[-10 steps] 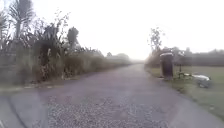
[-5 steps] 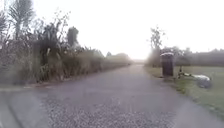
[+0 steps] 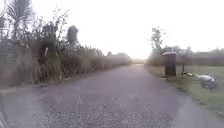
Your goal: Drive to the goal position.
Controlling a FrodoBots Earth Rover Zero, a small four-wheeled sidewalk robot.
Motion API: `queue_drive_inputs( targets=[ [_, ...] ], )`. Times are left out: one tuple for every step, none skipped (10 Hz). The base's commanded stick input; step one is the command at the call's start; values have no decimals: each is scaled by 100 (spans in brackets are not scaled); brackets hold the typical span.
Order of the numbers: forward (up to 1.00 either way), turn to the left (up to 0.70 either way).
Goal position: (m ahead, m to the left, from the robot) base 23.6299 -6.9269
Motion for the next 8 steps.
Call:
queue_drive_inputs(
  targets=[
    [45,0],
    [45,0],
    [45,0],
    [45,0],
    [45,0],
    [45,0],
    [45,0],
    [45,0]
  ],
)
